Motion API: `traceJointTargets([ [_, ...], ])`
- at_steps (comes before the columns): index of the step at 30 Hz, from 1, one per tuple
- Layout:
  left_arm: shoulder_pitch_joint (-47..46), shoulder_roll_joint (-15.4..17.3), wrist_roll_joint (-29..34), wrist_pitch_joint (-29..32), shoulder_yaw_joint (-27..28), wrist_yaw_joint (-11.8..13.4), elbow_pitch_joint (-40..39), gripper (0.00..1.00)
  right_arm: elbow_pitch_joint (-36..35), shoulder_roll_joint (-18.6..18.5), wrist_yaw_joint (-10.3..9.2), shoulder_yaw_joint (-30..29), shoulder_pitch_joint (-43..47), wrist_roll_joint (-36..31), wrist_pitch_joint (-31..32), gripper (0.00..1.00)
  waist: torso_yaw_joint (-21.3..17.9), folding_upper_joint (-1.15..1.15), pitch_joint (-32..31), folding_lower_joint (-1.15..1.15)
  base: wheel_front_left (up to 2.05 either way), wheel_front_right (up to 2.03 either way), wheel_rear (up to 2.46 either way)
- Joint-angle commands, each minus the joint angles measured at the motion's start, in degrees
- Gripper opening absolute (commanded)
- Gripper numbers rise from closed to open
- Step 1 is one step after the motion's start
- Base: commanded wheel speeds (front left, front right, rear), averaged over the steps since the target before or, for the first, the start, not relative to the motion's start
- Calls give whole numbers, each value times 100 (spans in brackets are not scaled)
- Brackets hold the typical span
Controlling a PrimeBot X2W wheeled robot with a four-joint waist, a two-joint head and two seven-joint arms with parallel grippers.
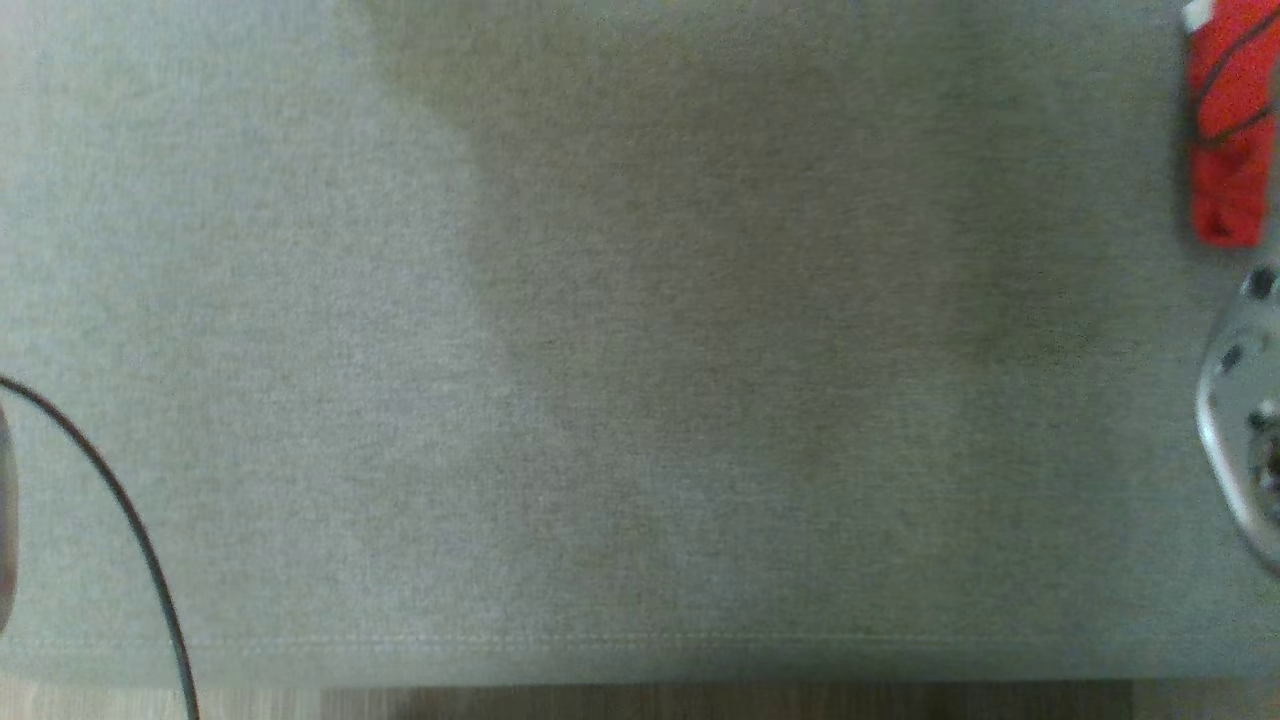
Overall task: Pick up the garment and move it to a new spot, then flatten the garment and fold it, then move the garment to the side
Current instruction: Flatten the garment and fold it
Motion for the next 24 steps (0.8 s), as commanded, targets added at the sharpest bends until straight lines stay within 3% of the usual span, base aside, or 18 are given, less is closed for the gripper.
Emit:
traceJointTargets([
  [1, -389, 225, 47, -181, 161, -64, 159, 0, 190, 78, 22, -54, -380, -64, -423, 0, 168, 0, 285, -3, 0, 0, 0],
  [4, -501, 92, 53, -311, 149, -191, 492, 0, 690, 29, 22, -114, -559, -79, -893, 0, 256, 0, 380, -3, 0, 0, 0],
  [9, -159, -107, 60, -342, 122, -341, 614, 0, 1273, -39, 22, -186, -392, -10, -1102, 0, 351, 0, 454, -3, 0, 0, 0],
  [14, 864, -360, 202, -345, 191, -422, 469, 0, 1840, -171, 22, 133, 254, 249, -1079, 0, 471, 0, 378, -3, 0, 0, 0],
  [24, 3136, -489, 316, -346, -156, -481, 318, 0, 2269, -678, 22, 958, 1861, 1112, -568, 0, 644, 0, -171, -3, 0, 0, 0],
])
